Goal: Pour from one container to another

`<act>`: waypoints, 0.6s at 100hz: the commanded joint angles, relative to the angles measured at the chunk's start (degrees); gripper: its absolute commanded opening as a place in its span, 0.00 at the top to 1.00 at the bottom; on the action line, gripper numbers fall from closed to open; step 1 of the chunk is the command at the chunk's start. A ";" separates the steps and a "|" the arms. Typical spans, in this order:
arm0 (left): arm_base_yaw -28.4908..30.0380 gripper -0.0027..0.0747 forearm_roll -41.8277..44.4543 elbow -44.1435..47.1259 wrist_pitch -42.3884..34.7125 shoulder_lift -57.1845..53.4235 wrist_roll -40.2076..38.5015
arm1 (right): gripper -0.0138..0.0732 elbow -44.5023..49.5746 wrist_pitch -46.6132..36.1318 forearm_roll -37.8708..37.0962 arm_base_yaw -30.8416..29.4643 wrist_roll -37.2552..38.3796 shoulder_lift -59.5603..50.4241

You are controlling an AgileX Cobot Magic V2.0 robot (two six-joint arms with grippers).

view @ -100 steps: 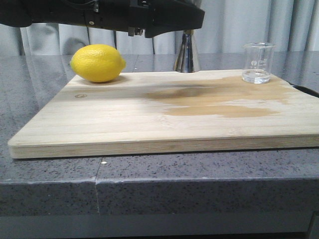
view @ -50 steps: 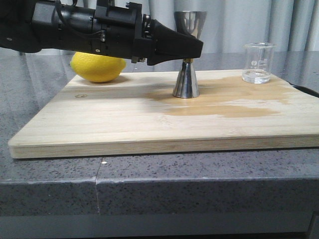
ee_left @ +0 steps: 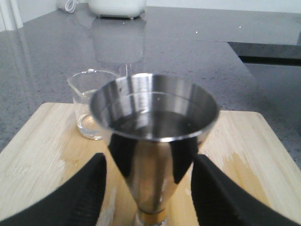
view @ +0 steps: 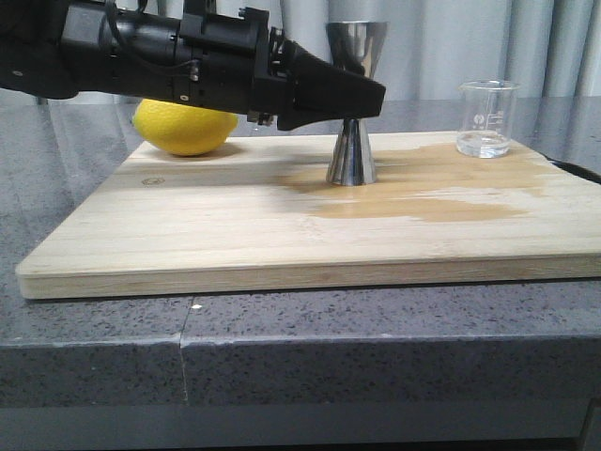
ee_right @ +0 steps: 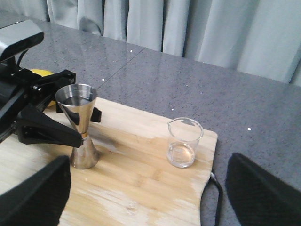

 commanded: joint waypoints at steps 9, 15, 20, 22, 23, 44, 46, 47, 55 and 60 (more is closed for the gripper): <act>0.10 0.37 6.50 -1.83 -4.86 -7.63 -9.53 | 0.15 -5.70 6.04 1.04 -0.08 2.14 -0.33; 0.10 0.37 12.56 -1.83 -6.54 -10.19 -15.48 | 0.15 -7.71 11.08 0.45 -0.64 4.07 -0.33; 0.10 0.37 19.55 -1.83 -8.44 -12.85 -21.32 | 0.15 -9.50 15.55 -2.03 -1.62 6.16 -0.33; 0.10 0.37 21.37 -1.83 -9.00 -14.09 -23.78 | 0.15 -10.22 17.50 -2.98 -2.06 7.28 -0.33; 0.10 0.37 23.31 -1.83 -9.17 -14.90 -24.69 | 0.15 -10.67 18.77 -4.05 -2.23 7.63 -0.33; -0.03 0.37 52.80 -1.86 -8.13 -29.06 -57.74 | 0.15 -13.87 34.60 -13.46 -6.59 12.89 -0.23; -0.02 0.37 55.70 -1.86 -7.82 -30.59 -61.44 | 0.15 -13.88 35.49 -13.20 -6.84 13.25 -0.23; -0.02 0.37 56.65 -1.86 -7.70 -31.11 -62.72 | 0.15 -13.88 35.78 -13.21 -6.95 13.26 -0.23; -0.02 0.38 66.12 -1.86 -6.66 -36.90 -76.33 | 0.15 -13.88 37.92 -13.06 -6.96 14.80 -0.23; -0.02 0.40 72.56 -1.86 -5.99 -41.11 -83.35 | 0.15 -13.88 38.38 -13.06 -6.96 14.95 -0.23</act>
